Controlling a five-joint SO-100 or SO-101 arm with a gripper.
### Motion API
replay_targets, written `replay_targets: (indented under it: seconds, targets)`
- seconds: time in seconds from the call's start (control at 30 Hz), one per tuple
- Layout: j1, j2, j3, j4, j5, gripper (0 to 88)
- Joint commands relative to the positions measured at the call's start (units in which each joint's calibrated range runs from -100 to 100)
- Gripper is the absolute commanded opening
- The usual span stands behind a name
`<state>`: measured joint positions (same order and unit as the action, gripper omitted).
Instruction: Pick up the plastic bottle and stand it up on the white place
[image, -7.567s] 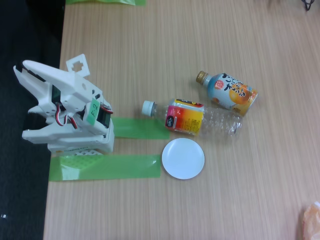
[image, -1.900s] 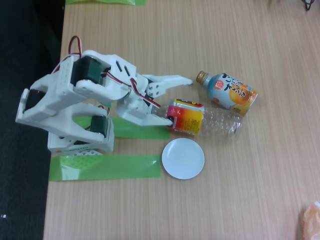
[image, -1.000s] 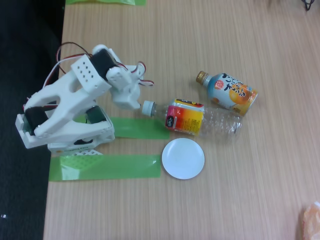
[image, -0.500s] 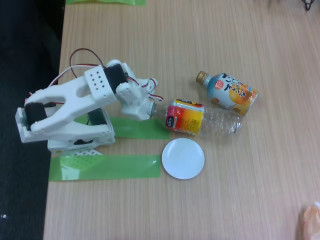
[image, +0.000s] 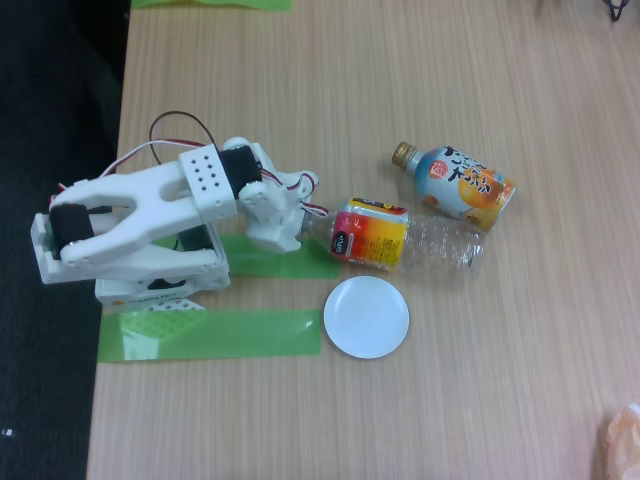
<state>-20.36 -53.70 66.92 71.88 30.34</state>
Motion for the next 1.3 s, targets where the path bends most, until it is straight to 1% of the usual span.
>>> replay_targets:
  seconds: [0.0,0.37,0.73,1.0,1.2,1.27]
  targets:
    - [-0.38,0.15,0.3,-0.63,0.29,37.0]
    - [-0.01,0.07,0.3,-0.72,0.29,36.9]
    - [-2.16,-0.27,3.11,-0.8,0.29,36.9]
    - [-2.09,0.15,3.38,-0.89,0.29,36.9]
    - [-1.94,0.15,8.27,-9.73,0.29,36.9]
    - [-2.09,0.15,9.08,-10.42,0.29,36.9]
